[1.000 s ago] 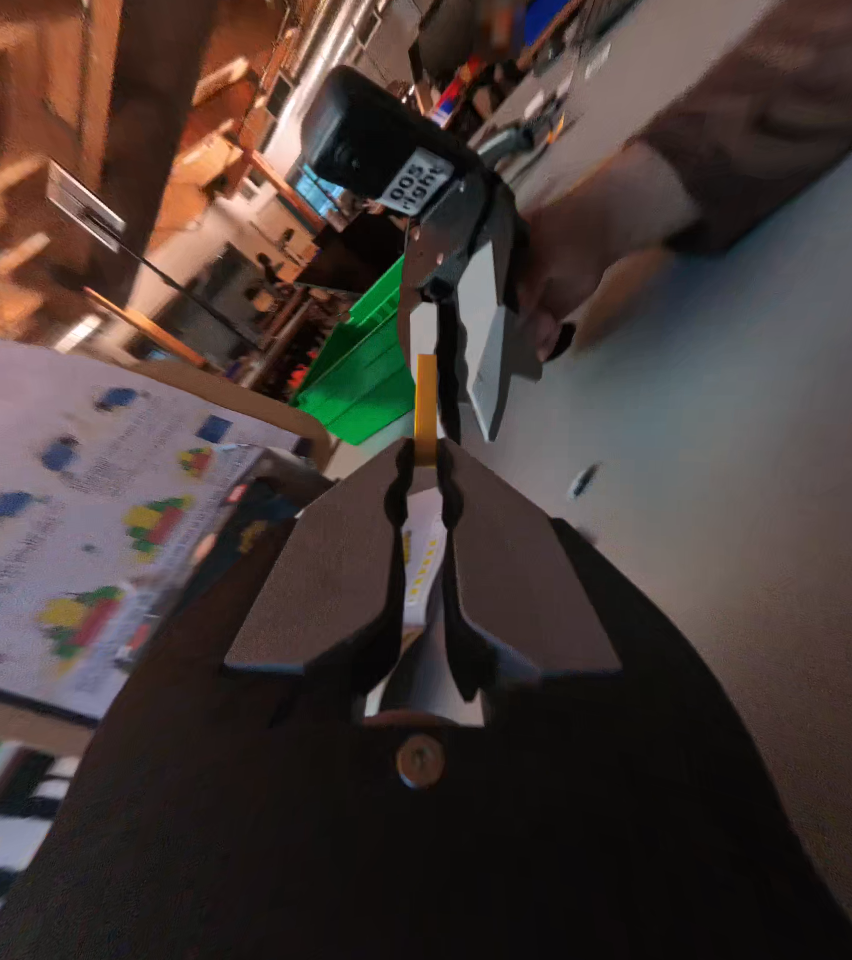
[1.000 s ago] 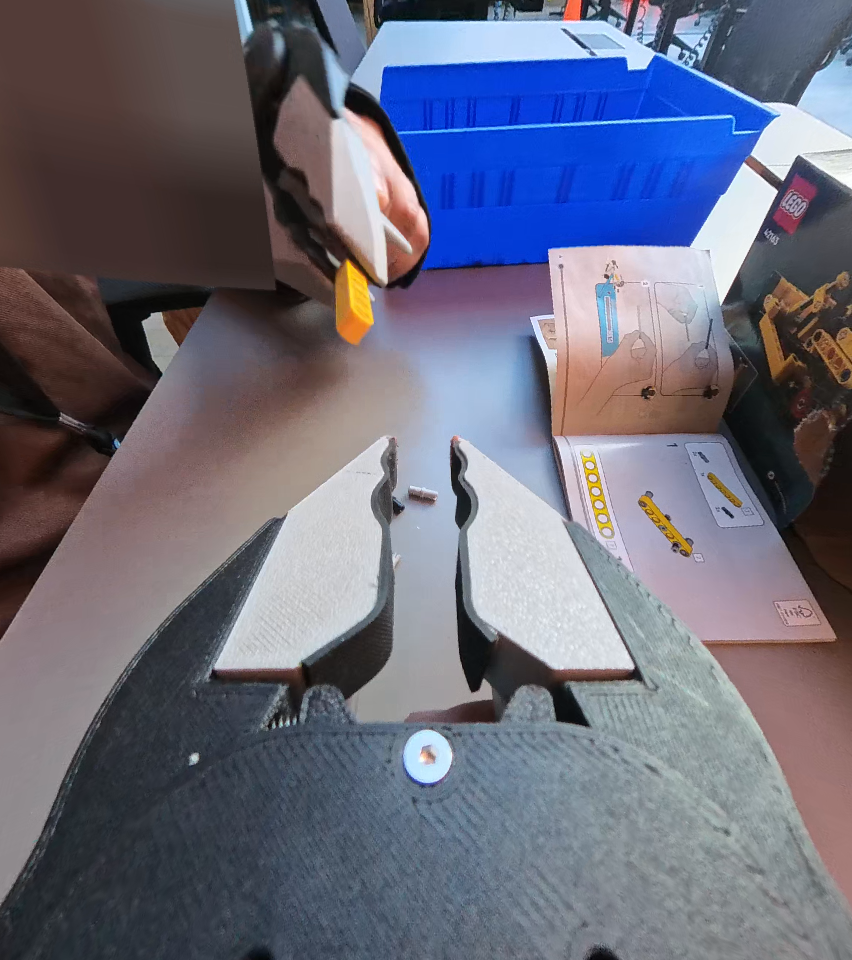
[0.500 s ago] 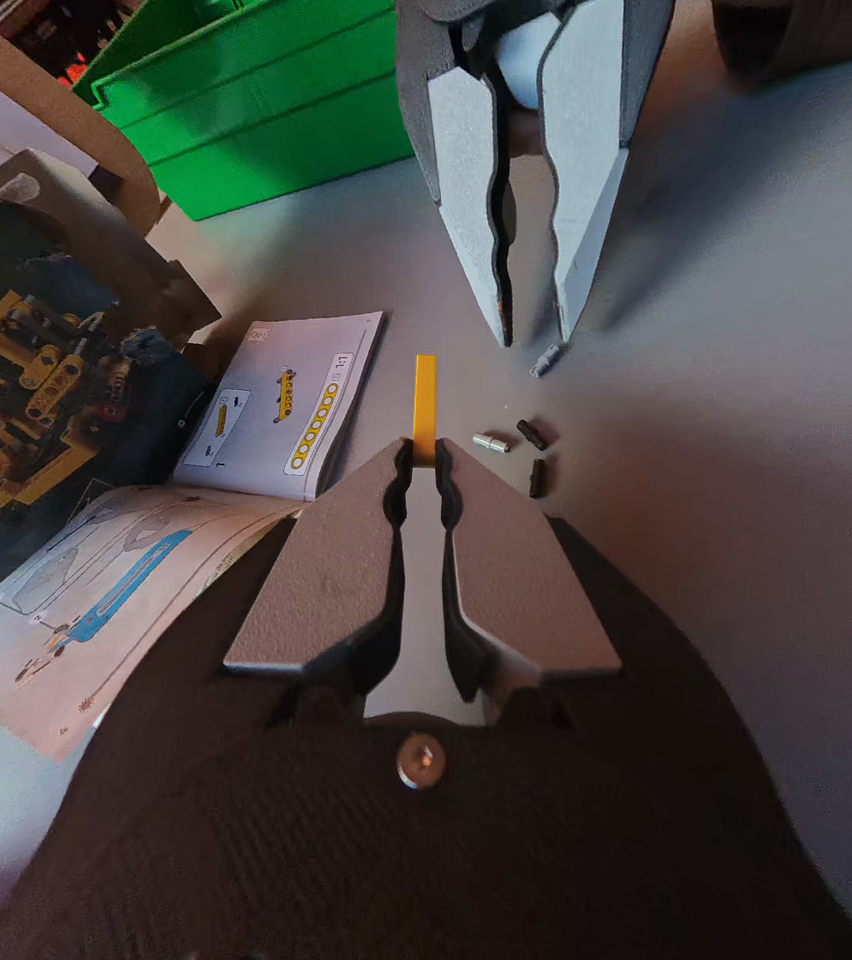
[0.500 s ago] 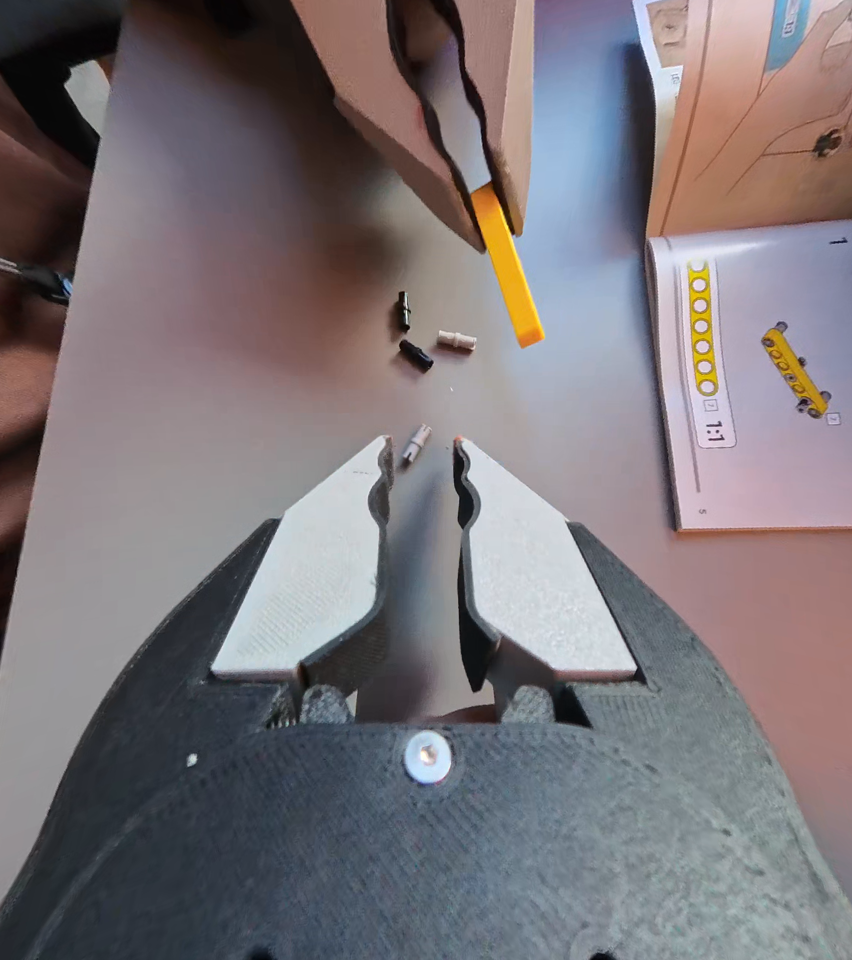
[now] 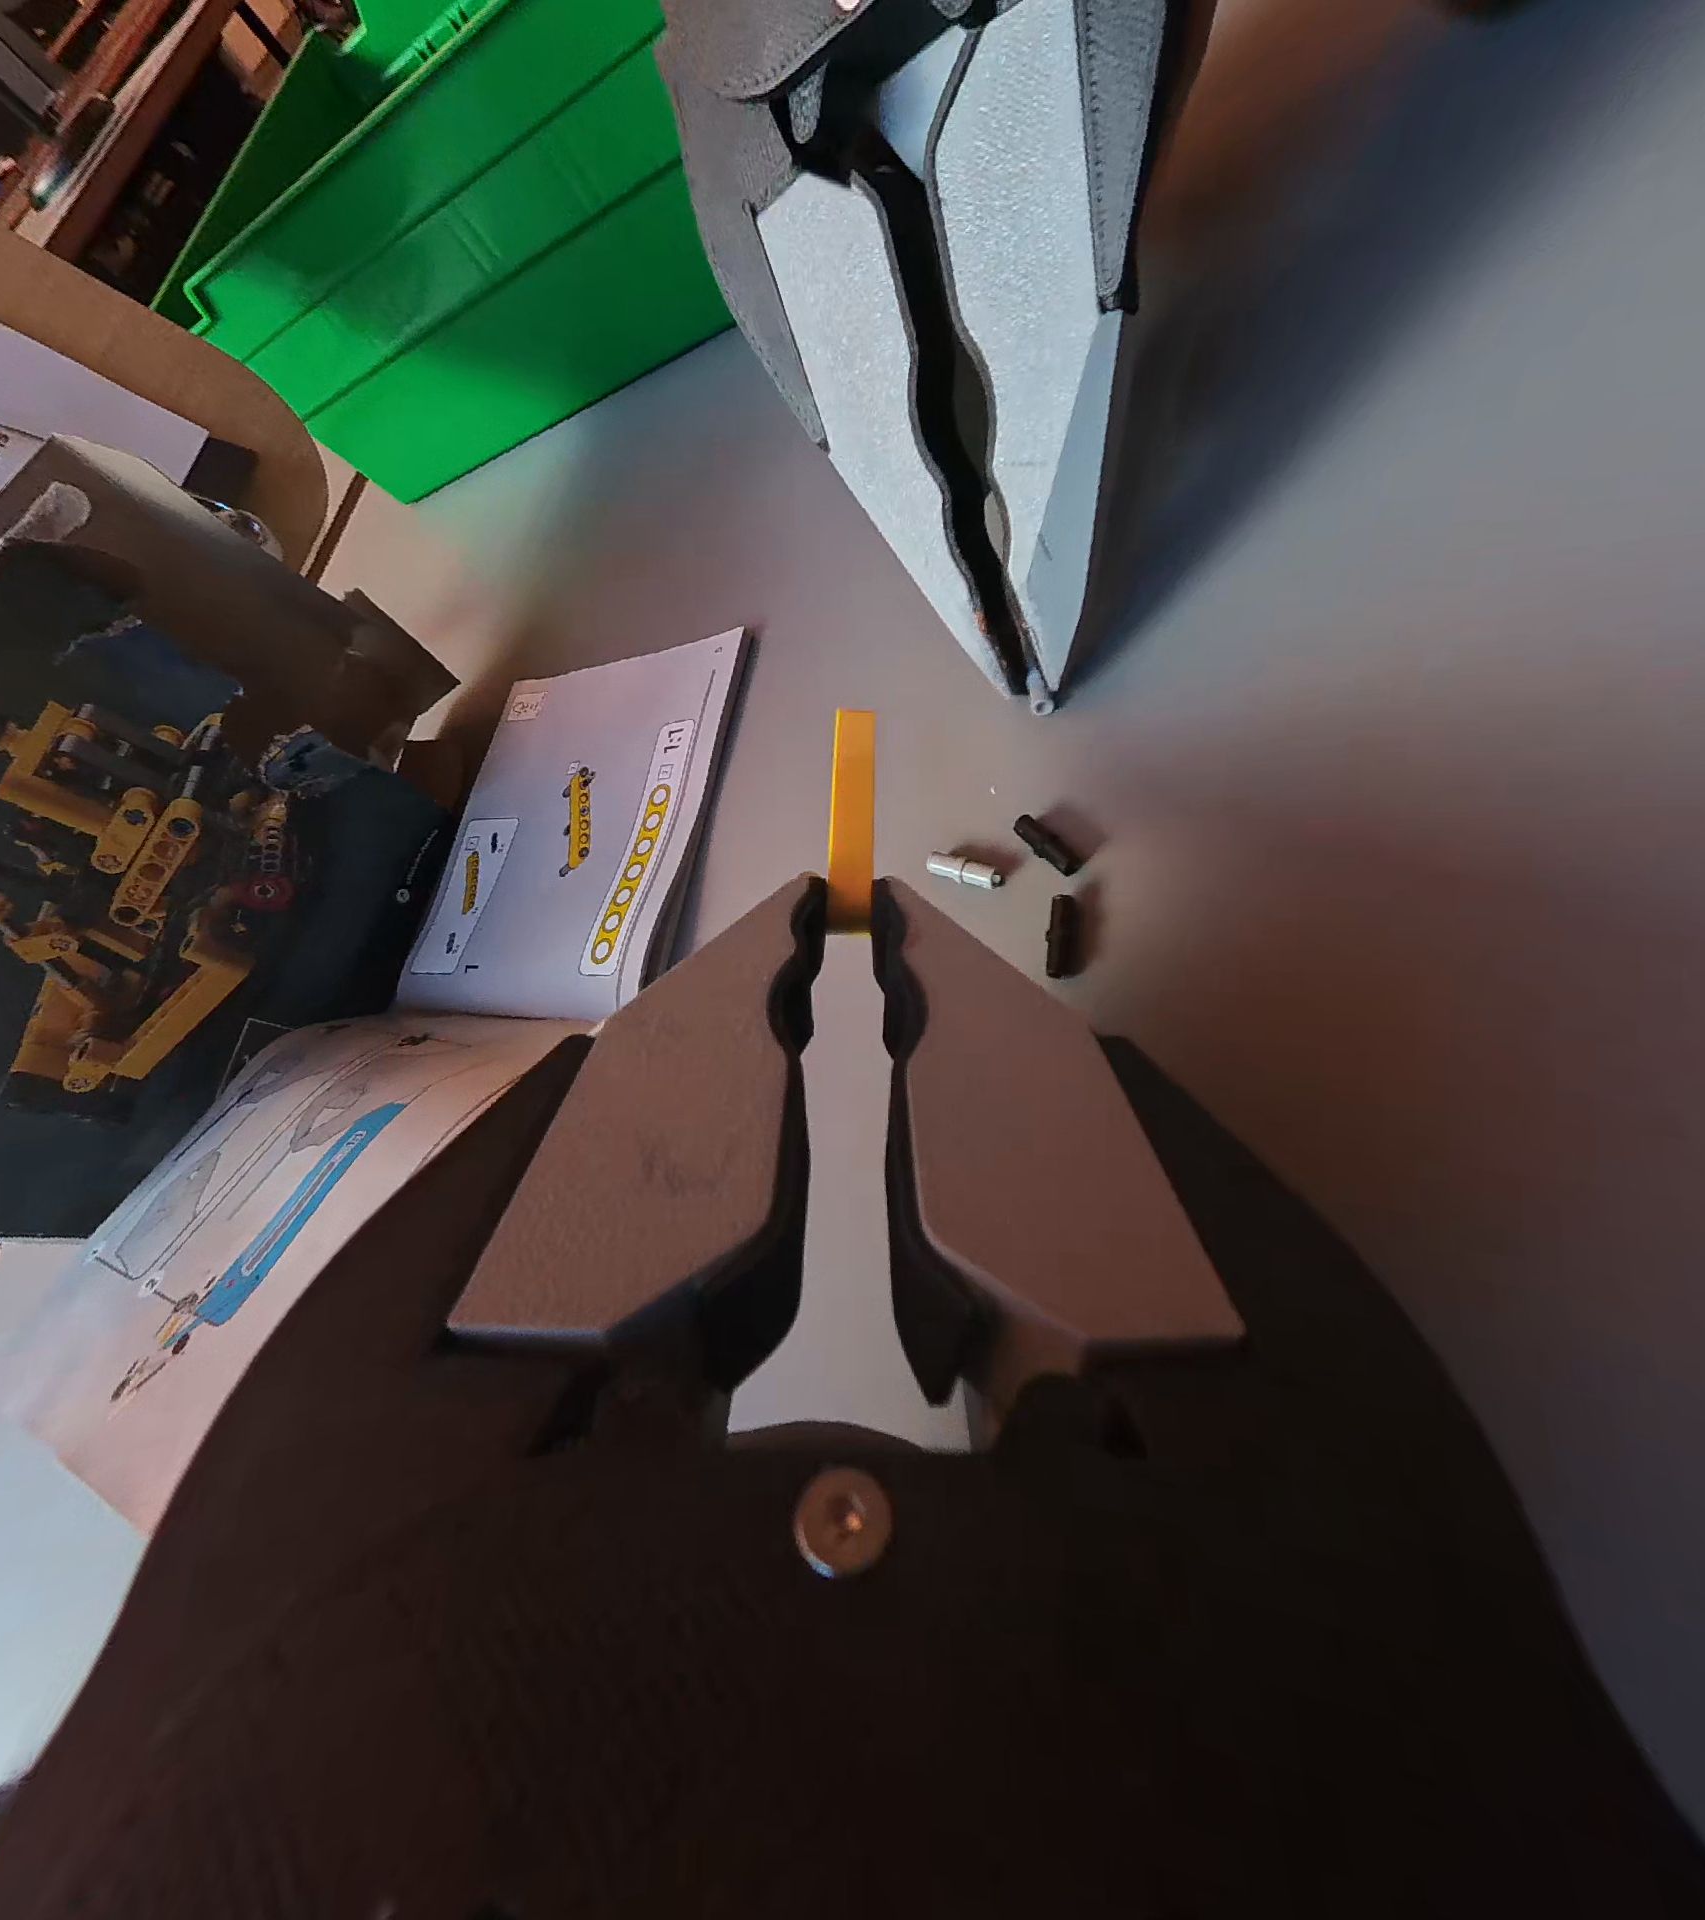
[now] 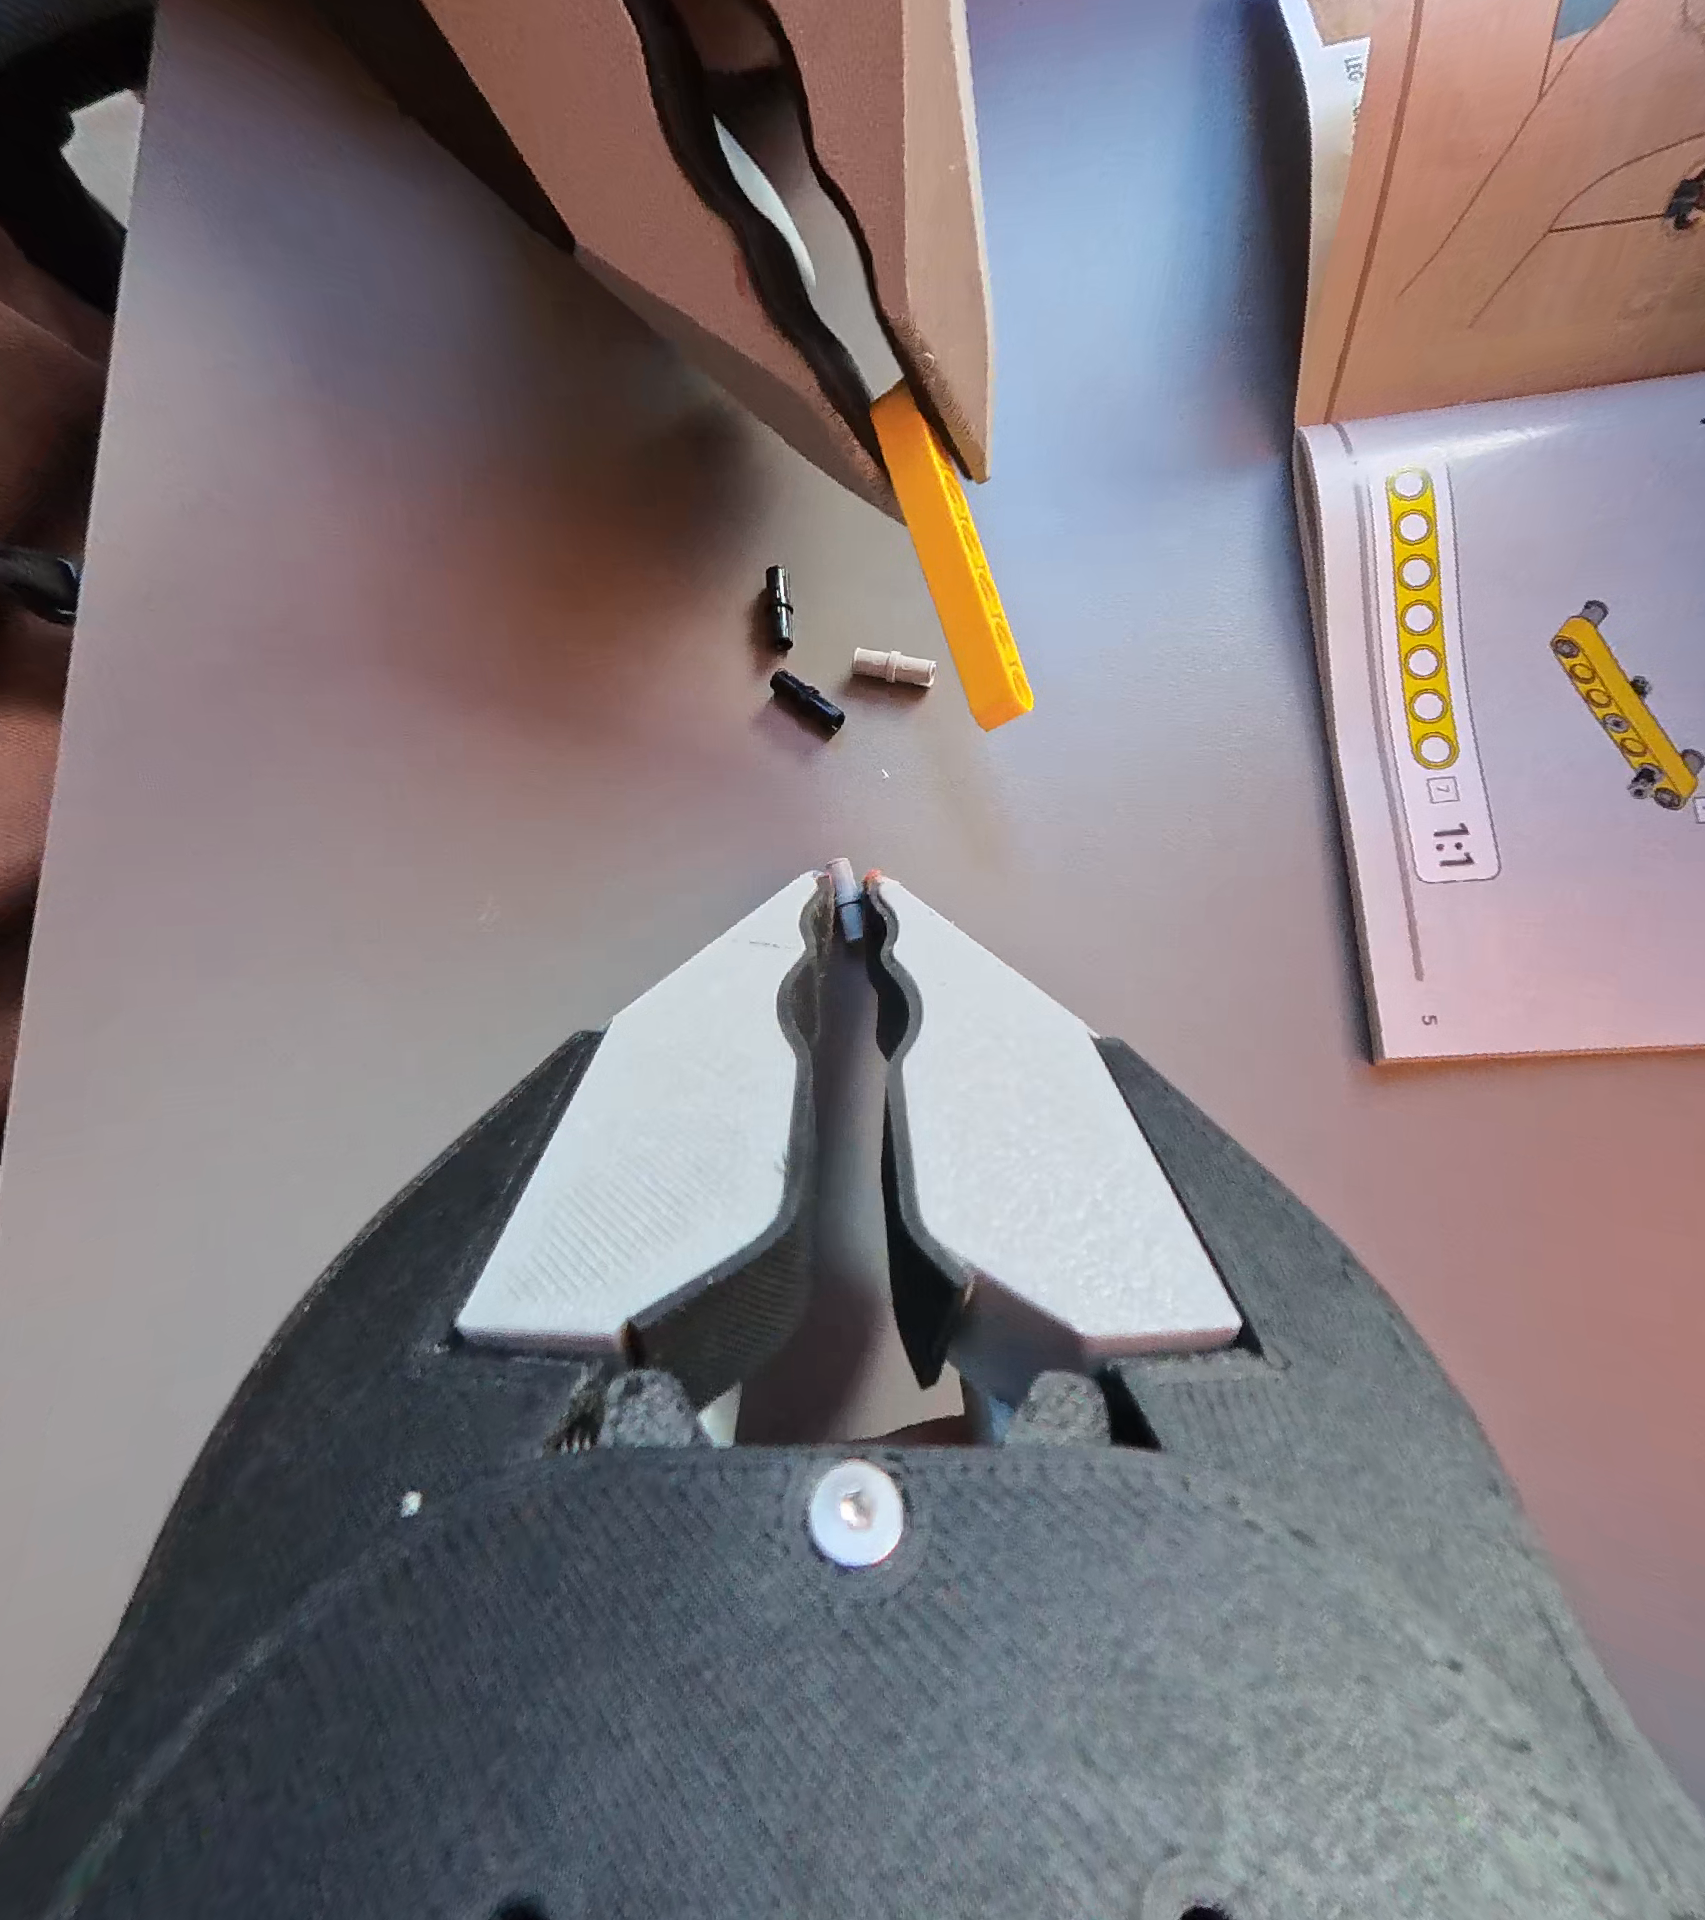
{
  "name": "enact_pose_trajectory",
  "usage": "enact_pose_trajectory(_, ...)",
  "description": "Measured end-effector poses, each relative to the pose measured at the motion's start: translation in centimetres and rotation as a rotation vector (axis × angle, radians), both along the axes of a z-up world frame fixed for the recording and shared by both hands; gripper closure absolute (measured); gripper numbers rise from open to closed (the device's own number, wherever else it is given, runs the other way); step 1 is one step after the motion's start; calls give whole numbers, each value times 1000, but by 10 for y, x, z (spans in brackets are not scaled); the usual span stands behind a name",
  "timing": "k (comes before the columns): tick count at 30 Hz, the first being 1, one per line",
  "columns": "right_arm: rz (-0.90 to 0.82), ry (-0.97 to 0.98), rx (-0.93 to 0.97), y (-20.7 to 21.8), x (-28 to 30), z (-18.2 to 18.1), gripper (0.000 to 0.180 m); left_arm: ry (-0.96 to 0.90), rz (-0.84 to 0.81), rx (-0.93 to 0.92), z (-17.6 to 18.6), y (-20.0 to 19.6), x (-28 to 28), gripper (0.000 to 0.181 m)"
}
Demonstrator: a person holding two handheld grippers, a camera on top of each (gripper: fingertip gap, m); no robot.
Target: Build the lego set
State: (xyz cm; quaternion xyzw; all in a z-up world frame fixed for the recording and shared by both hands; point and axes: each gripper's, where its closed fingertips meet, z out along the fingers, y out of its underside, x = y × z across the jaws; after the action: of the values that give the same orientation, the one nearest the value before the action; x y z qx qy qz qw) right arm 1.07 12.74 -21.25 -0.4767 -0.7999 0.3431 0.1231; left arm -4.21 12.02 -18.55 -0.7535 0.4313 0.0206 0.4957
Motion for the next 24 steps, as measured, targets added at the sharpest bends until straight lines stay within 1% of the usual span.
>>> enact_pose_trajectory(3,-9,11,18,3,-2,0,177,21,-2,3,-2,0,0,175)
enact_pose_trajectory(9,-87,22,-39,19,-6,2,177,72,-18,20,-5,-2,1,175)
enact_pose_trajectory(14,-138,61,-97,26,-12,10,177,125,-33,38,-8,-3,2,175)
enact_pose_trajectory(24,-203,133,-244,27,-25,26,178,142,-48,89,-1,-4,5,175)
